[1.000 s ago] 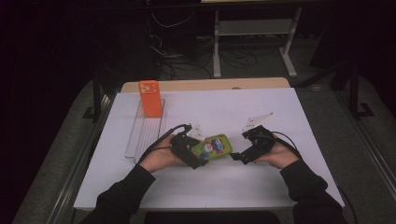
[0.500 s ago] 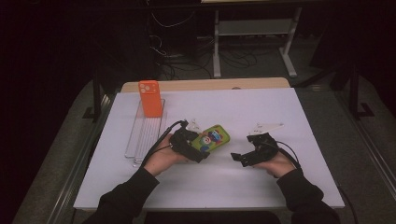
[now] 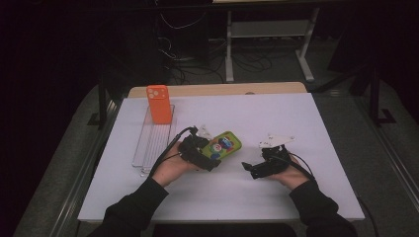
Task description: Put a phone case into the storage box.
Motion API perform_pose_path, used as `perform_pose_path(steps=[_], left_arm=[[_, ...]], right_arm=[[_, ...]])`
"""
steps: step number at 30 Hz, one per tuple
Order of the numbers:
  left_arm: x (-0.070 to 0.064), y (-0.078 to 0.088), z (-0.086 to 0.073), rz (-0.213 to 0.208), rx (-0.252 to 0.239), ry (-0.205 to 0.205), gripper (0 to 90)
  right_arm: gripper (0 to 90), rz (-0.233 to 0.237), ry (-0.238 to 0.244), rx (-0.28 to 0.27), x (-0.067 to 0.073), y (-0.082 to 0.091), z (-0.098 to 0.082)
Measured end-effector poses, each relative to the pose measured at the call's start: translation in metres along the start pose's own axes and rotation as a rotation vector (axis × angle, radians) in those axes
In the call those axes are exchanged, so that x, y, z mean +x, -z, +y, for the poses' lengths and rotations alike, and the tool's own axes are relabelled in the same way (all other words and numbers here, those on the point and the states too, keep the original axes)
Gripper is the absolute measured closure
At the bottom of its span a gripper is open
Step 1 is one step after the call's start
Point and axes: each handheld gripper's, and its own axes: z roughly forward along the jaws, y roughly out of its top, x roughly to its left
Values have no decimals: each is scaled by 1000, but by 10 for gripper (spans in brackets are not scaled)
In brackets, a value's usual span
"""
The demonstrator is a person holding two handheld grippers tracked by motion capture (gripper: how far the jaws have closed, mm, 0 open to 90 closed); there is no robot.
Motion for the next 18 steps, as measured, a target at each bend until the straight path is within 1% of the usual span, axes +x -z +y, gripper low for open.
perform_pose_path(steps=[1, 3, 4, 5, 6, 7, 8, 9, 10, 11, 12, 14, 15, 16, 17, 18], left_arm=[[0, 0, 0, 1, 2, 0, 156], [0, 1, 0, 2, 3, -2, 157], [0, 1, 0, 0, 1, -2, 157], [0, 1, 0, 0, -1, -2, 156], [1, 1, 0, -1, 0, -3, 156], [1, 1, 0, -2, 0, -3, 156], [1, 1, 0, -1, 0, 0, 156], [1, 1, 0, 0, -1, 1, 156], [2, 2, 0, 1, 0, -3, 156], [2, 2, 0, -1, 1, -4, 157], [2, 2, 0, 0, 0, -4, 156], [2, 2, 0, -1, 1, -4, 157], [2, 2, 0, -1, 1, -3, 156], [2, 2, 0, -1, 2, -3, 156], [3, 2, 0, -2, 1, -3, 156], [2, 2, 0, -2, 1, -4, 156]], right_arm=[[17, -15, 7, 0, 1, 0, 0], [17, -37, 43, 5, 2, 0, 1], [17, -48, 78, 9, 1, 0, 1], [17, -51, 82, 6, 2, 0, 1], [17, -64, 102, 5, 3, 0, 1], [16, -69, 112, 8, 4, 1, 1], [16, -86, 127, 2, 5, 1, 2], [16, -86, 127, 2, 5, 1, 2], [16, -89, 142, -4, 5, 2, 2], [16, -109, 157, -11, 6, 3, 3], [16, -117, 171, -18, 7, 3, 3], [16, -125, 178, -26, 9, 4, 3], [16, -129, 190, -26, 9, 4, 3], [16, -147, 228, -23, 11, 4, 3], [16, -147, 228, -23, 11, 4, 3], [16, -164, 258, -21, 14, 4, 3]])
